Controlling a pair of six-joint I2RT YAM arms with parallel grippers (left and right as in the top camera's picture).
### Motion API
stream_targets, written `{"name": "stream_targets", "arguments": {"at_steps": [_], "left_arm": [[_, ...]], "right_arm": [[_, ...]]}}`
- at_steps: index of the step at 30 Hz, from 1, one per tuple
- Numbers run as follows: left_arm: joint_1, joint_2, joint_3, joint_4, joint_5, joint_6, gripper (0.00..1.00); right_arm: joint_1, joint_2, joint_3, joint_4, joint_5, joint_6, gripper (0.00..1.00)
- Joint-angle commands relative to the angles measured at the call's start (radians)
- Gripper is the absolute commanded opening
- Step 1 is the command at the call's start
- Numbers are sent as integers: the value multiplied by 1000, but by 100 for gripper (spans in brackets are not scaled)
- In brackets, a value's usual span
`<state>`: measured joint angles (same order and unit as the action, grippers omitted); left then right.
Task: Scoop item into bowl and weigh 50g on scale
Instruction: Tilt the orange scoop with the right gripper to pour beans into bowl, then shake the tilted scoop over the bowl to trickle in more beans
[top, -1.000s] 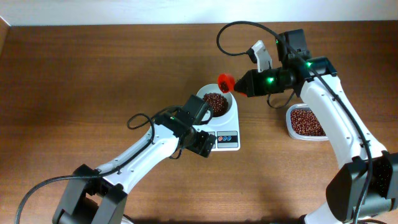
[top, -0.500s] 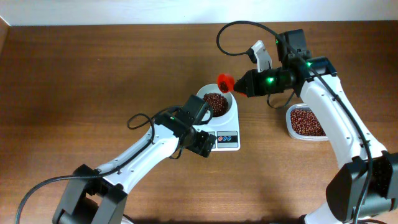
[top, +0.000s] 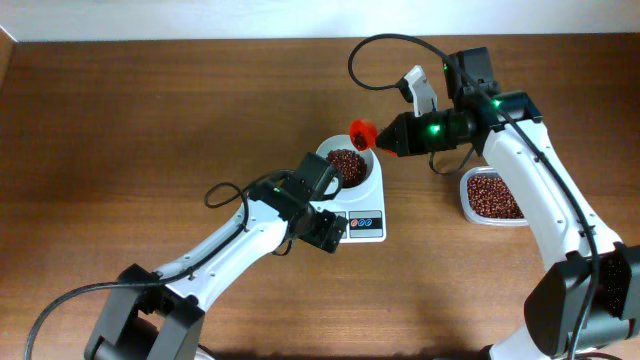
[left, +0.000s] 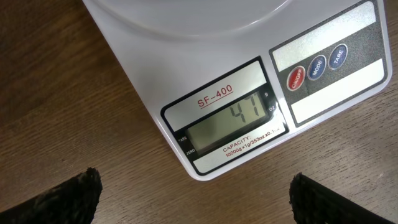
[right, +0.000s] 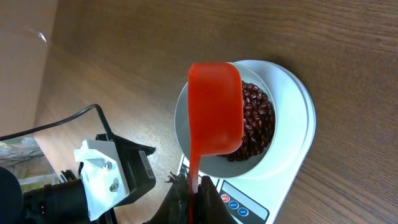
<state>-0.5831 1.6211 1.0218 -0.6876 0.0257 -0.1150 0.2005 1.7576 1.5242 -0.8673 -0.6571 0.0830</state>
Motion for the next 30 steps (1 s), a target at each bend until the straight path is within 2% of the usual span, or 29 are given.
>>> {"name": "stream_targets", "arguments": {"at_steps": [1, 4, 6, 8, 10, 17, 18, 19, 20, 28, 30], "left_arm": [[5, -21, -6, 3, -4, 12, 99], [5, -21, -5, 71, 0, 12, 99], [4, -21, -5, 43, 17, 12, 99], [3, -27, -2, 29, 138, 70, 100], [3, -44, 8, 21, 196, 83, 95], [3, -77, 8, 20, 168, 82, 78], [3, -77, 8, 17, 165, 82, 78], [3, -77, 8, -4, 126, 82, 89], [3, -77, 8, -35, 69, 82, 95], [3, -77, 8, -28, 55, 82, 98], [3, -77, 8, -12, 55, 82, 98]], "right_arm": [[1, -3, 21, 7, -21, 3, 4], [1, -3, 21, 3, -21, 3, 4], [1, -3, 21, 7, -20, 3, 4], [1, -3, 21, 8, -20, 3, 4], [1, -3, 21, 7, -20, 3, 4], [1, -3, 21, 7, -20, 3, 4], [1, -3, 21, 7, -20, 3, 4], [1, -3, 21, 3, -20, 3, 4], [1, -3, 21, -2, -20, 3, 4], [37, -3, 21, -32, 64, 0, 4], [58, -3, 21, -33, 175, 5, 4]]}}
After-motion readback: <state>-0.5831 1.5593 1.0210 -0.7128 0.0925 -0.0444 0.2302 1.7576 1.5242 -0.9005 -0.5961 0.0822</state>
